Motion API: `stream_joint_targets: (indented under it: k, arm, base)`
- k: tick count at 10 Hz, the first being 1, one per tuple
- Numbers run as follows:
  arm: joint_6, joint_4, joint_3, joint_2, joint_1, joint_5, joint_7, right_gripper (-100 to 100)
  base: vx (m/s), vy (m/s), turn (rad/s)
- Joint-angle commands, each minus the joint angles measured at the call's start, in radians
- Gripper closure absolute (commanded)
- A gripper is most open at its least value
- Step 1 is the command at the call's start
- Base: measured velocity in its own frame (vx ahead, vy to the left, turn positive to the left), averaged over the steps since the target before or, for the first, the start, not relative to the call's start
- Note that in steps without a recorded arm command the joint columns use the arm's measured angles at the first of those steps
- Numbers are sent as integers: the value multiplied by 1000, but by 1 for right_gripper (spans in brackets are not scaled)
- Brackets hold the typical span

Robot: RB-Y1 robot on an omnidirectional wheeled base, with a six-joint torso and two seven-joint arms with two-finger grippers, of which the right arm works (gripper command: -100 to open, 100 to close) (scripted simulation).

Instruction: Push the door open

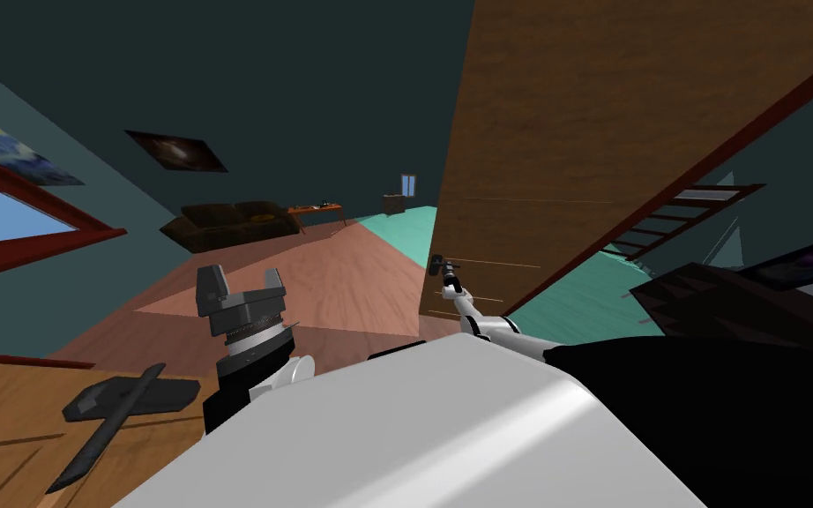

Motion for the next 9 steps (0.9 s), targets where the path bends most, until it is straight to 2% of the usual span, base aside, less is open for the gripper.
stream_joint_targets:
  k: [1, 5, 6, 9]
  arm:
    - [-10, 20, -23, -23, -8, -7, 5, 100]
    - [-13, 26, -60, -39, -2, -19, 17, 100]
    - [-13, 26, -60, -39, -2, -19, 17, 100]
    - [-15, 31, -88, -52, 2, -28, 25, 100]
  base:
    - [193, 99, -58]
    - [184, 85, -72]
    - [124, 33, -36]
    - [164, 56, -57]
